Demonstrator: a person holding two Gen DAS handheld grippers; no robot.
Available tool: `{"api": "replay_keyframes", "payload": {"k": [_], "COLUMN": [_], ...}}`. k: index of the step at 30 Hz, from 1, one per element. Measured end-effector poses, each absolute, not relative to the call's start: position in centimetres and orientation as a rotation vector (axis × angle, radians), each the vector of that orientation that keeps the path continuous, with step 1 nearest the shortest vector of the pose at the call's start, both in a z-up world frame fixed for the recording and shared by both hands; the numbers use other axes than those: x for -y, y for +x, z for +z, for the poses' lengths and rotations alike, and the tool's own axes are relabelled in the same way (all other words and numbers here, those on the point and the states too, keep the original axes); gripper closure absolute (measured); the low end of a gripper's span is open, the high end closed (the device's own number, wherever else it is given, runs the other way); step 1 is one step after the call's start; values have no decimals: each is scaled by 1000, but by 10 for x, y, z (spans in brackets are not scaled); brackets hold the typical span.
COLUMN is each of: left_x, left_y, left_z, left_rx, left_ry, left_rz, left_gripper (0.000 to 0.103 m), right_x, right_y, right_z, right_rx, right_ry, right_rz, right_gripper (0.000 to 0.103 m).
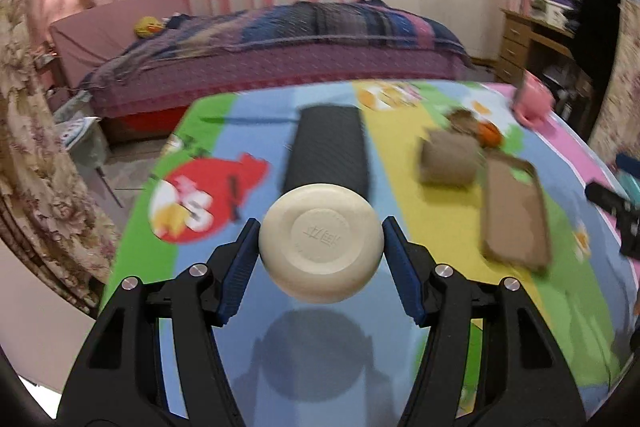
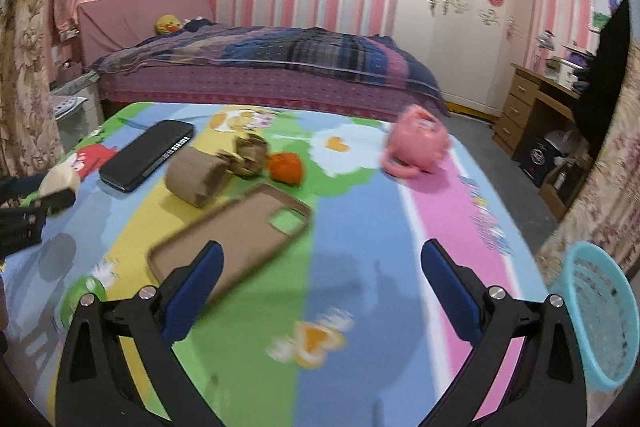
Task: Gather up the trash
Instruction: 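Lower the left gripper onto the white round disc and grasp it, then grasp the brown cardboard tube with the right gripper while the left gripper holds the disc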
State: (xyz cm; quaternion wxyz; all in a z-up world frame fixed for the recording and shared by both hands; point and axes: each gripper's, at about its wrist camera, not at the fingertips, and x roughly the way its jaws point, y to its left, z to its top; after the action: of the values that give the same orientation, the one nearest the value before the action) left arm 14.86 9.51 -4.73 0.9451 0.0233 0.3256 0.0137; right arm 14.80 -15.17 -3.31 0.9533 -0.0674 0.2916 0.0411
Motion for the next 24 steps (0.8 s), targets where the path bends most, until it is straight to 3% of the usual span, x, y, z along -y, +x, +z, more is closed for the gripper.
{"api": "replay_keyframes", "payload": {"k": [19, 22, 24], "left_x": [-176, -176, -174], "left_y": [190, 189, 189], "left_z": [-36, -39, -40], "left_rx": [-648, -652, -653], "left_ry": [-28, -21, -12], "left_rz": [170, 171, 171], "left_gripper": [42, 42, 42], "right_x": [46, 42, 41], "right_y": [258, 260, 261], "right_z": [-71, -75, -77], "right_rx": [-840, -837, -851], "right_ry": [-4, -19, -14], "right_rz": [137, 132, 164], "right_gripper": [6, 20, 37]}}
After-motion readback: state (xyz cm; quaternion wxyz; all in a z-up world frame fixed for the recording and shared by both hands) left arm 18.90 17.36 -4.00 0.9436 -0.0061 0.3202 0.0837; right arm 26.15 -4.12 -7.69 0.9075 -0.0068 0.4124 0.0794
